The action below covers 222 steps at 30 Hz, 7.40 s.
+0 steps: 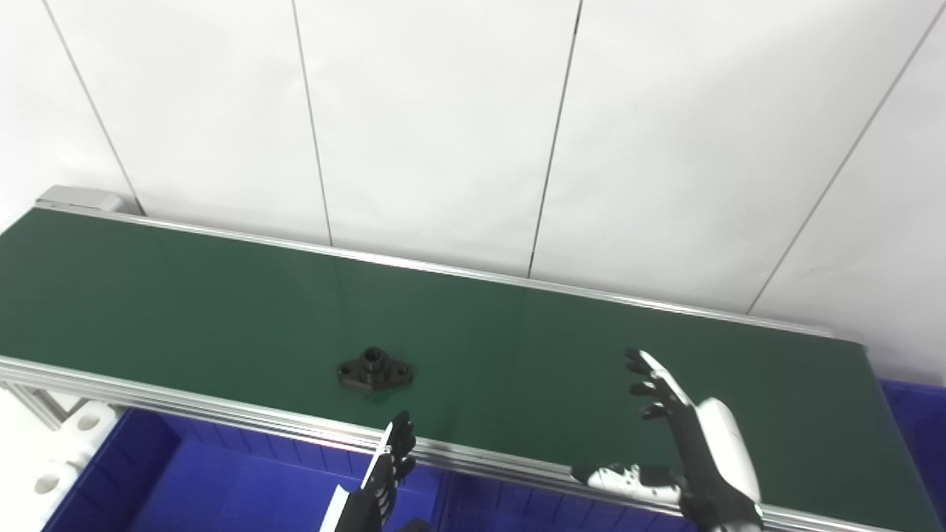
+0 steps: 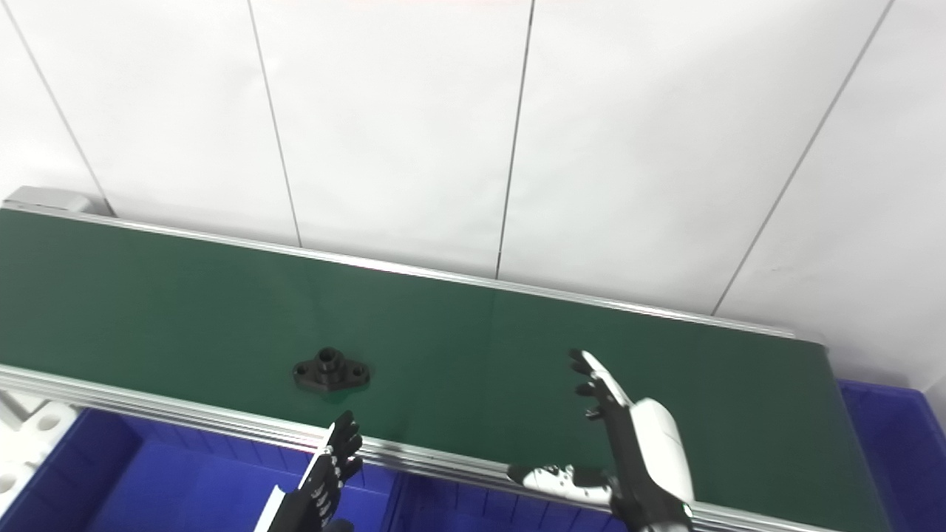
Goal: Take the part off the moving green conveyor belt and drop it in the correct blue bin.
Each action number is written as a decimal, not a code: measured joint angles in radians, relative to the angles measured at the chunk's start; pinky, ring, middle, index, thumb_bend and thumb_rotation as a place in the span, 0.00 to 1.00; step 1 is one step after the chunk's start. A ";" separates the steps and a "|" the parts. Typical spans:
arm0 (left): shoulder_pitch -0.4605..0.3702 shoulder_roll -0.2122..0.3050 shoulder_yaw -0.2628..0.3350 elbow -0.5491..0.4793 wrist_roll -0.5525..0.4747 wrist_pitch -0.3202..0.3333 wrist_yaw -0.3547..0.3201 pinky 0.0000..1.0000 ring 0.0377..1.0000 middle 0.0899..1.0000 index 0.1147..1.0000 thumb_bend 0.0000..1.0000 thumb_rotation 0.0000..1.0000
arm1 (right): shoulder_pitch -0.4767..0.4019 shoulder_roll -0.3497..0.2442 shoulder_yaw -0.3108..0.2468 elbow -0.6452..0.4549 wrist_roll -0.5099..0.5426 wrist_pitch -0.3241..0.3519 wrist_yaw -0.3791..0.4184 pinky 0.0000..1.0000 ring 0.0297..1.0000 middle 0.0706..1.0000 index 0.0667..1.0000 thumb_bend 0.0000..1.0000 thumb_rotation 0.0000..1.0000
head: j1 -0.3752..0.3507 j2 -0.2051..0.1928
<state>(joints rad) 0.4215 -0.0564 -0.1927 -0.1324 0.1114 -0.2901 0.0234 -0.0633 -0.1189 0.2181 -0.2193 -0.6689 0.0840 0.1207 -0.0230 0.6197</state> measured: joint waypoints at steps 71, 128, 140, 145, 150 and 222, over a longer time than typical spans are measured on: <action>0.116 -0.037 -0.091 -0.162 0.086 0.050 0.020 0.81 0.90 0.95 1.00 0.89 0.75 | -0.540 0.122 0.425 0.858 -0.251 0.119 -0.119 0.25 0.33 0.38 0.48 0.53 0.00 | 0.107 0.060; 0.052 -0.025 -0.091 -0.102 0.001 0.080 0.015 0.84 0.92 0.98 1.00 0.86 0.85 | -0.199 -0.191 0.476 0.363 -0.547 0.096 -0.372 0.07 0.12 0.43 0.44 0.53 0.00 | -0.012 0.029; 0.041 -0.024 -0.090 -0.091 -0.001 0.080 0.012 0.85 0.93 0.99 1.00 0.86 0.85 | -0.120 -0.231 0.456 0.240 -0.617 0.080 -0.370 0.07 0.12 0.43 0.44 0.53 0.00 | -0.035 0.028; 0.037 -0.024 -0.089 -0.088 -0.008 0.080 0.009 0.85 0.93 0.99 1.00 0.86 0.85 | -0.087 -0.254 0.448 0.197 -0.629 0.062 -0.355 0.08 0.13 0.43 0.44 0.53 0.00 | -0.040 0.029; 0.035 -0.024 -0.089 -0.087 -0.011 0.080 0.005 0.86 0.94 1.00 1.00 0.86 0.85 | -0.035 -0.267 0.442 0.175 -0.640 0.035 -0.356 0.08 0.12 0.43 0.44 0.53 0.00 | -0.043 0.031; 0.010 -0.032 -0.101 -0.263 -0.011 0.284 -0.002 0.94 0.98 1.00 1.00 0.80 0.92 | 0.140 -0.233 0.335 0.113 -0.634 0.041 -0.151 0.55 0.66 0.77 0.85 1.00 0.73 | -0.097 0.202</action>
<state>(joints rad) 0.4318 -0.0885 -0.2933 -0.3956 0.1007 -0.0064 0.0219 0.0768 -0.3521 0.5528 -0.1068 -1.3024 0.1253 -0.0301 -0.1197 0.8222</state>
